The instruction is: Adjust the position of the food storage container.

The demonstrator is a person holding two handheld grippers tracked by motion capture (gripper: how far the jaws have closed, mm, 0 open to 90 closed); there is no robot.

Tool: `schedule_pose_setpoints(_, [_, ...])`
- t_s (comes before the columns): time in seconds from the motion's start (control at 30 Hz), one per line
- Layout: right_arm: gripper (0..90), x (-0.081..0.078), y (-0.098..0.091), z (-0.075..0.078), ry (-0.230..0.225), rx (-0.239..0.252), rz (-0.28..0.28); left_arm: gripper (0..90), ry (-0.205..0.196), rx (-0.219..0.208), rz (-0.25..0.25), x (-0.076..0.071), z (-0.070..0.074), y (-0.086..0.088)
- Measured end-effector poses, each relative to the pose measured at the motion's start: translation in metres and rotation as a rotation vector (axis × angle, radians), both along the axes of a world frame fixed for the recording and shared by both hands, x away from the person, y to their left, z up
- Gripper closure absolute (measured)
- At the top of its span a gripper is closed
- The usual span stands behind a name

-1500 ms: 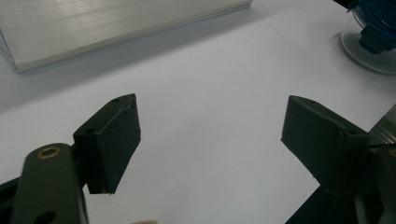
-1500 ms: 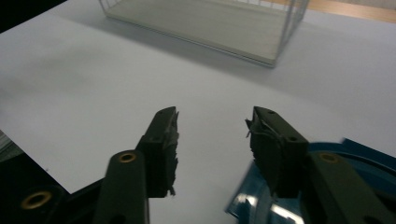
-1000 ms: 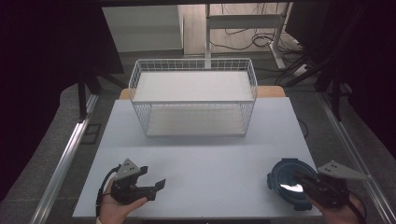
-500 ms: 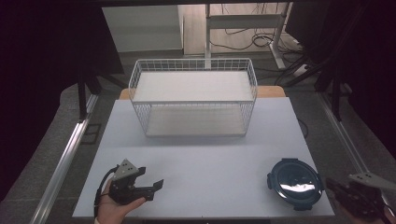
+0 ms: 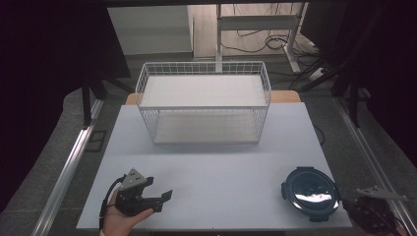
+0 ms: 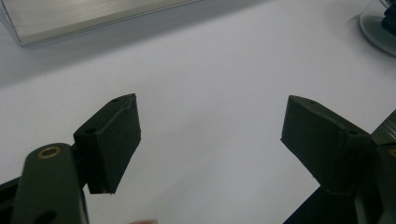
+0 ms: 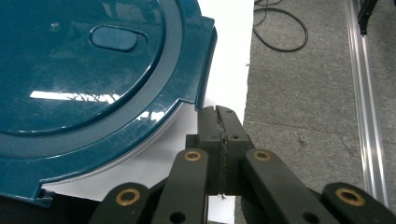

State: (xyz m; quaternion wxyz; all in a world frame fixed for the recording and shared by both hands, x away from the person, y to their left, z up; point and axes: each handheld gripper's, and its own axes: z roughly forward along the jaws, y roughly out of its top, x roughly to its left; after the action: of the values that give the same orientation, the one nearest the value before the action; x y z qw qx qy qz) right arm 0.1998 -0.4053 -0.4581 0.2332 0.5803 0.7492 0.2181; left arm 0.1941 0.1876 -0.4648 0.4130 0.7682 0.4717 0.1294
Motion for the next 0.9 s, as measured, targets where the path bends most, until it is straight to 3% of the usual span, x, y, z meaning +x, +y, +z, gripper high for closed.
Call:
schedule_pose_setpoints(0.1, [89.7,0.0,0.0,-0.001,0.017,0.001,0.007,19.7,0.002,0.003,-0.003,0.0,-0.001,-0.001])
schedule_pose_setpoints(0.13, [89.7,0.001,0.002,-0.003,0.03,0.032,0.03,19.7,0.003,0.005,-0.005,0.0,-0.001,-0.002])
schedule_pose_setpoints(0.27, [89.7,0.004,0.009,-0.009,0.054,-0.008,0.04,19.7,0.006,0.008,-0.006,0.0,-0.001,-0.002])
schedule_pose_setpoints(0.33, [89.8,0.005,0.011,-0.012,0.069,0.0,0.049,19.8,0.006,0.008,-0.005,0.001,-0.001,-0.002])
schedule_pose_setpoints(0.5, [89.8,0.005,0.015,-0.009,0.05,0.038,0.076,19.9,0.012,0.009,-0.005,0.001,-0.003,-0.003])
schedule_pose_setpoints(0.9, [89.9,0.011,0.037,-0.01,0.028,0.012,0.133,20.0,0.016,0.014,-0.006,0.002,-0.005,-0.005])
